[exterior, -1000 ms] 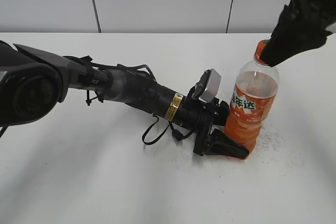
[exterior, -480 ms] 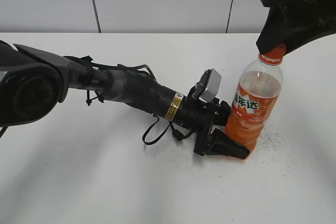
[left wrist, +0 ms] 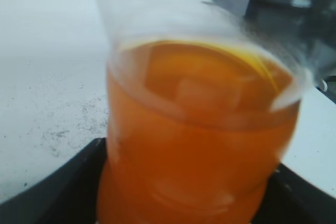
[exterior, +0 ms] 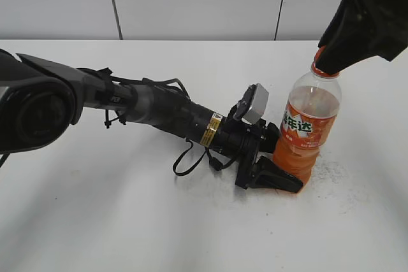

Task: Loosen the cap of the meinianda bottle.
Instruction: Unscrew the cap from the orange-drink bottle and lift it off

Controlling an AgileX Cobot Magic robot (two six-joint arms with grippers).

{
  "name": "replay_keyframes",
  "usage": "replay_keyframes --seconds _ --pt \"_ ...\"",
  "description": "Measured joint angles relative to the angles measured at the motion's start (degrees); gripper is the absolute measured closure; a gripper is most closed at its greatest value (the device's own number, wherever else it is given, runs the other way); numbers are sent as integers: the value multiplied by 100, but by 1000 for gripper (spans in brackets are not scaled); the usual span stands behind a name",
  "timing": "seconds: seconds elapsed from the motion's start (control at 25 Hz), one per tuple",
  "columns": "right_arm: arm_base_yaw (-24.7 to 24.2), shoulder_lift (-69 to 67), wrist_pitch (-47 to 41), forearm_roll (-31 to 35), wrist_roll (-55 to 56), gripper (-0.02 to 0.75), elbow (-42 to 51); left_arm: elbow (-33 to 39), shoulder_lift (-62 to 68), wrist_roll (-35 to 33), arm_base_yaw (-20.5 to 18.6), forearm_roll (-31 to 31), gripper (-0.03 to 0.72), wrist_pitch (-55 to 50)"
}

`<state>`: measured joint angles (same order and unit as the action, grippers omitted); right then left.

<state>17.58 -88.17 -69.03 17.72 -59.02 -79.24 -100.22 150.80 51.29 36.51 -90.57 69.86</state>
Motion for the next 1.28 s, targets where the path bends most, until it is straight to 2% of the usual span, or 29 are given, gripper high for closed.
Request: replay_keyframes --seconds 0.12,0.24,0.32,0.36,0.52,0.56,0.72,0.84,1.0,1.28 --pt "0 0 -20 49 95 417 0 0 0 0 0 -6 120 6" --pt "0 -12 26 76 1357 234 0 0 0 -11 0 -6 120 11" --pt "0 -12 180 76 2509 167 0 0 0 -18 0 -10 120 11" --pt "0 -12 222 76 2996 162 0 0 0 -18 0 -10 120 11" --pt "0 -17 215 59 4855 208 0 0 0 -18 0 -12 120 11" --pt "0 -17 170 59 5240 249 0 0 0 -18 0 -12 120 11" --pt "9 -17 98 61 5614 384 0 0 0 -18 0 -12 120 11" --pt "9 -17 34 86 5593 456 0 0 0 -18 0 -12 120 11" --pt "9 -17 14 97 5331 462 0 0 0 -18 0 -12 120 11" --pt "9 -17 -31 111 3579 463 -39 0 0 -18 0 -12 120 11"
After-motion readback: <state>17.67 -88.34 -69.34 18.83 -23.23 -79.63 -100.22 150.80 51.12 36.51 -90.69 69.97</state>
